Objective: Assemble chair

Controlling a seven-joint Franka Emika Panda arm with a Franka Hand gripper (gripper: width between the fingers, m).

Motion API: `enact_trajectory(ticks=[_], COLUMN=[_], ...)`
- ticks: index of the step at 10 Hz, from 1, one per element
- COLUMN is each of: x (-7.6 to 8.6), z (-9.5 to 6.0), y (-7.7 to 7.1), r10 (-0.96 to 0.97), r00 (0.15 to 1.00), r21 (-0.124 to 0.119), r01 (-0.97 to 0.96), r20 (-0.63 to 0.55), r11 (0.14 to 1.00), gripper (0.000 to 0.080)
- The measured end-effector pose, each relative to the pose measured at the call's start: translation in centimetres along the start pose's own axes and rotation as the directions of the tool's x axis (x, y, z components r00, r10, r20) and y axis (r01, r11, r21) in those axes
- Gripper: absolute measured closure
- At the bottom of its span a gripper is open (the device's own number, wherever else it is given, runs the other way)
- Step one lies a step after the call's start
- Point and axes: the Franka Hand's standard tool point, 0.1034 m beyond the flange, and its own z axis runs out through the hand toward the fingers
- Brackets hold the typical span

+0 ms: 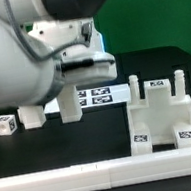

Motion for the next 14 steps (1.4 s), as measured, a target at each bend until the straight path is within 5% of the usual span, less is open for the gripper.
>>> enact_trajectory(ticks=[5,11,14], x=[2.4,2.5,2.5], z=[1.8,2.2,2.2], y=[0.5,0.6,0.7], r10=[0.052,0.069,0.069], r00=[0.998,0.998,0.998], r21=[0.005,0.005,0.006], r01=[-0.052,-0.068,-0.069], r20=[-0.022,-0.007,-0.007], r11=[0.999,0.998,0.998], gripper=[0.0515,0.0515,0.0189])
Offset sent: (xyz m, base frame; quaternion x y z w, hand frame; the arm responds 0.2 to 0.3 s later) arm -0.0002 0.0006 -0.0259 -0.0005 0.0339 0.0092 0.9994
